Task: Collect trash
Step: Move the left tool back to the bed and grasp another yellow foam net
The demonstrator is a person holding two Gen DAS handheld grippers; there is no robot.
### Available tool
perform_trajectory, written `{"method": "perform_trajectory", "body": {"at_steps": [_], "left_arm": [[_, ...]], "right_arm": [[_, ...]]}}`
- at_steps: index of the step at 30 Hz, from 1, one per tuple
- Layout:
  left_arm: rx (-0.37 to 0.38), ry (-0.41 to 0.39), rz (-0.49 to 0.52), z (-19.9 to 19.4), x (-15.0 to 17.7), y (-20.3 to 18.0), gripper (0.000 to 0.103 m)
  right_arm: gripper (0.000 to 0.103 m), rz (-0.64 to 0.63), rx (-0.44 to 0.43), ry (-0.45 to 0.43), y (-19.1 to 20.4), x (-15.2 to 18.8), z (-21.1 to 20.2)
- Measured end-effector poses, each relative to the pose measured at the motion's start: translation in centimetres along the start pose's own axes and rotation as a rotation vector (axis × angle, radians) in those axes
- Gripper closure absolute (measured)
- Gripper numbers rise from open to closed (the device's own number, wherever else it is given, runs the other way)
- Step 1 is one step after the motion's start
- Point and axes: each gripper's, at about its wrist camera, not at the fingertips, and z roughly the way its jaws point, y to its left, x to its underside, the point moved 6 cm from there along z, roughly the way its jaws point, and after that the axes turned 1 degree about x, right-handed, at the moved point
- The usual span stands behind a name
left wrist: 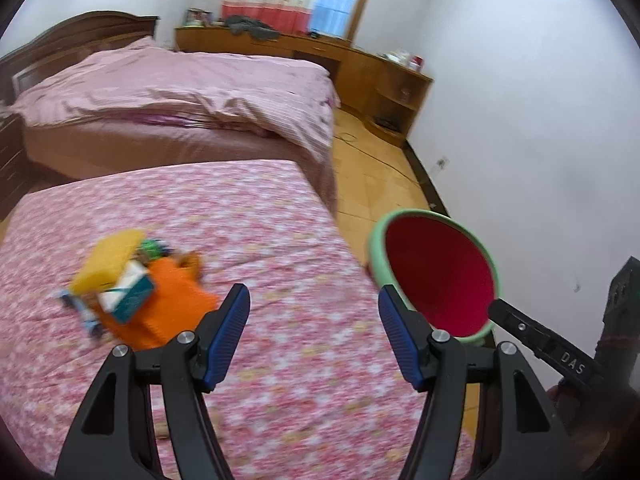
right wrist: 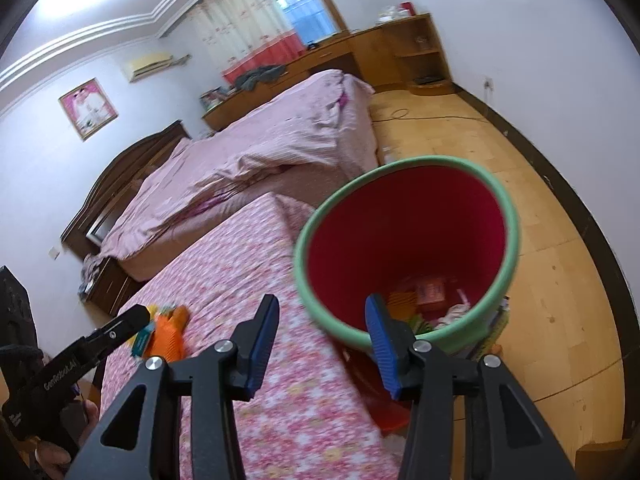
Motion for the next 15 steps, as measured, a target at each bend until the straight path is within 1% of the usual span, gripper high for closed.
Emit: {"method": "perform_trajectory", "body": {"at_steps": [7, 9, 15], "left_arm": [[-0.087, -0.024, -0.047, -1.5, -0.4, 6.0, 0.036], [-0.122, -0.028, -0.061, -1.7, -0.7, 8.0, 0.036], [-0.18, -0.013, -0.098, -0.9, -1.5, 13.0, 0.036]], "right_arm": [[0.054, -0.046, -0.027, 0.024, 3.4, 1.3, 1.1], [0.053, -0.059, -0.029, 0.036, 4.3, 1.8, 1.7], [0.053, -0.088, -0.034, 0.065, 6.6, 2.6, 3.2]]}}
